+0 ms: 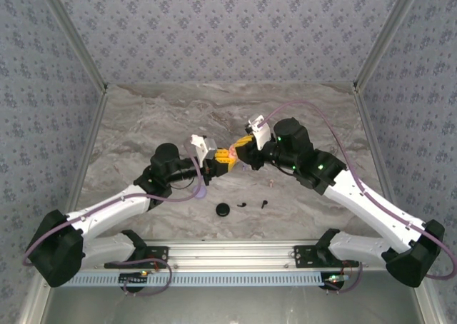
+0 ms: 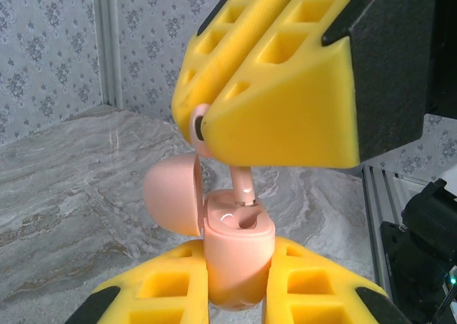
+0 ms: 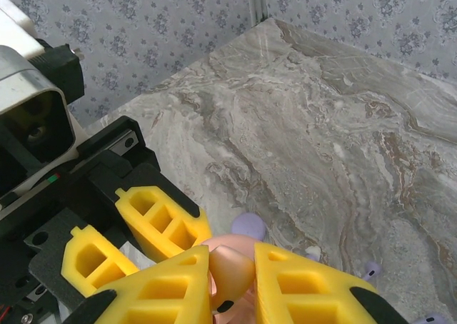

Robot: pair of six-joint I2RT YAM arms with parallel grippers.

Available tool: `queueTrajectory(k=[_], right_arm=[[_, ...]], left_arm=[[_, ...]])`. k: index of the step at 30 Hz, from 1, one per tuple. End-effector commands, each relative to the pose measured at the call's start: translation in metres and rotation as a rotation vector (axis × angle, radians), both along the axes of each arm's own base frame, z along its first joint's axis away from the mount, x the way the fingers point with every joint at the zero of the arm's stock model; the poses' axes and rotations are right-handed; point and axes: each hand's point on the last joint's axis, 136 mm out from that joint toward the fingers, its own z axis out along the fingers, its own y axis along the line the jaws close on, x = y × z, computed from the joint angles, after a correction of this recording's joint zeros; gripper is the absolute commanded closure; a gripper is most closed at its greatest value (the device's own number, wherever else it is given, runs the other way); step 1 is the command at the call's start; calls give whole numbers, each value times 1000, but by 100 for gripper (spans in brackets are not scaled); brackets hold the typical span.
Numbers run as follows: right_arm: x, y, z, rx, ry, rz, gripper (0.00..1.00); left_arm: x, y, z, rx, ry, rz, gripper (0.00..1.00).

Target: Insert the wireless bluetooth earbuds into the charging case

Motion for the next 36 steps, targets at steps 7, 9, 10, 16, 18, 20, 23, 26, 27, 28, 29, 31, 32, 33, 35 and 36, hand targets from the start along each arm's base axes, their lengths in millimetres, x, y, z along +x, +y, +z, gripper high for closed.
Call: queueTrajectory(k=[7, 9, 10, 16, 18, 20, 23, 26, 27, 28, 29, 31, 32, 33, 35, 36], right_arm=[[1, -3, -2, -33, -19, -14, 79], [1, -2, -4, -40, -15, -11, 79], [1, -2, -6, -46, -12, -10, 79], [0, 1, -13, -64, -5, -3, 79], [-1, 1, -14, -71, -5, 1, 79], [-2, 1, -15, -72, -4, 5, 79], [-3, 1, -15, -73, -6, 13, 79], [-5, 0, -16, -79, -8, 14, 79], [-5, 0, -16, -79, -10, 15, 79], [-5, -1, -17, -84, -10, 16, 79], [-5, -1, -18, -89, -12, 14, 79], [-3, -4, -19, -99, -20, -5, 79], [-2, -5, -19, -100, -24, -13, 79], [-1, -6, -19, -102, -25, -17, 79], [0, -5, -17, -99, -28, -19, 79], [0, -5, -17, -99, -28, -19, 80]], left_arm=[[-3, -4, 24, -41, -50, -21, 100], [-3, -4, 24, -41, -48, -20, 100], [-3, -4, 24, -41, -47, -20, 100], [-3, -4, 24, -43, -45, -21, 100], [-3, -3, 23, -42, -44, -17, 100], [-3, -3, 23, -42, -43, -17, 100], [-2, -3, 22, -40, -41, -13, 100], [-2, -4, 22, -40, -41, -14, 100], [-2, -4, 23, -41, -41, -14, 100], [-2, -4, 23, -41, -42, -14, 100], [-2, -4, 23, -42, -43, -14, 100], [-1, -3, 22, -40, -38, -13, 100], [-2, -4, 22, -41, -40, -17, 100], [-2, -4, 22, -41, -38, -18, 100], [-3, -4, 22, -41, -39, -20, 100], [-3, -4, 22, -41, -37, -19, 100]])
